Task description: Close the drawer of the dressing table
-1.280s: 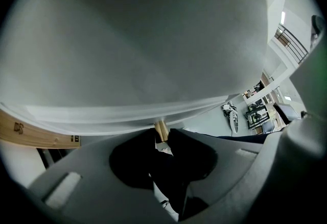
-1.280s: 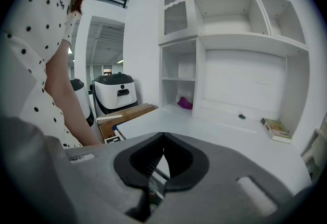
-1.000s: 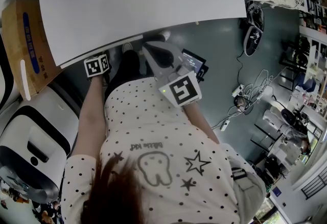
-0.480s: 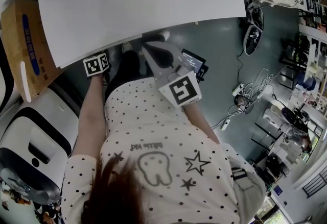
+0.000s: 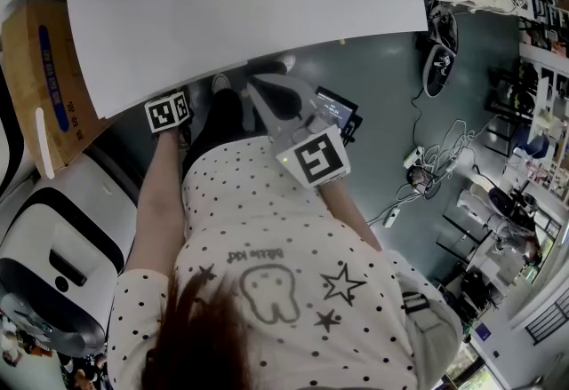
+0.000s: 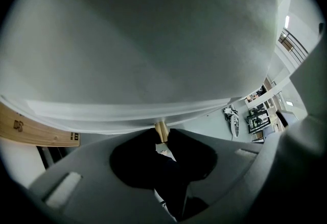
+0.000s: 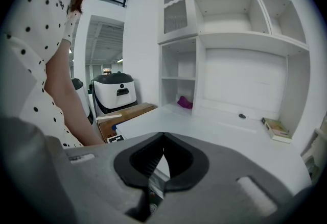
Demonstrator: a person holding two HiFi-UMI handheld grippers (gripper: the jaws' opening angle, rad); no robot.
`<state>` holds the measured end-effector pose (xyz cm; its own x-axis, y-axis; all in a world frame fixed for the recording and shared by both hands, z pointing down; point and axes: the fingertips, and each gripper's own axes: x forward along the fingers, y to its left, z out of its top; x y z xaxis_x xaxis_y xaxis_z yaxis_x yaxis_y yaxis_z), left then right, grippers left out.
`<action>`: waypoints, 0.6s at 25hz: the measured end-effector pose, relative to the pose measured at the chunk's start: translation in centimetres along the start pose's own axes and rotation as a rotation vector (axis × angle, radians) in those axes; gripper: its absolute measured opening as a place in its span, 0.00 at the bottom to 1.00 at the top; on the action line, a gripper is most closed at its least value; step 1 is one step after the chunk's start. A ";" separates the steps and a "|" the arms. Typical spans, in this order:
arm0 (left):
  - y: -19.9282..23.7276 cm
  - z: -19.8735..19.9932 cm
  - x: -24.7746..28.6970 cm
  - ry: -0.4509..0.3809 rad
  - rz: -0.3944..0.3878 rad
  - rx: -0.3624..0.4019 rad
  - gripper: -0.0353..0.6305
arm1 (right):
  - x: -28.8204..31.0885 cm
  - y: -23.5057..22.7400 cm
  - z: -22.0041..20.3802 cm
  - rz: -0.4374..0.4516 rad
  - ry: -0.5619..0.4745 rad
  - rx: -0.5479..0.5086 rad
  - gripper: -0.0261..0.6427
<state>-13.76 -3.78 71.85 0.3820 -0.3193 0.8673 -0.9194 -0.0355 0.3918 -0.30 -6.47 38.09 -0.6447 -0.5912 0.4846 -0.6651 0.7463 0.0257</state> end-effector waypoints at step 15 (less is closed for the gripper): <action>0.2 0.5 0.3 -0.006 0.005 -0.029 0.18 | 0.5 -0.3 0.1 -0.003 0.005 0.003 0.04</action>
<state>-13.87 -4.37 72.00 0.3768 -0.3254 0.8672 -0.9180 -0.0061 0.3966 -0.46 -7.01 38.20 -0.6405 -0.5920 0.4892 -0.6684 0.7434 0.0245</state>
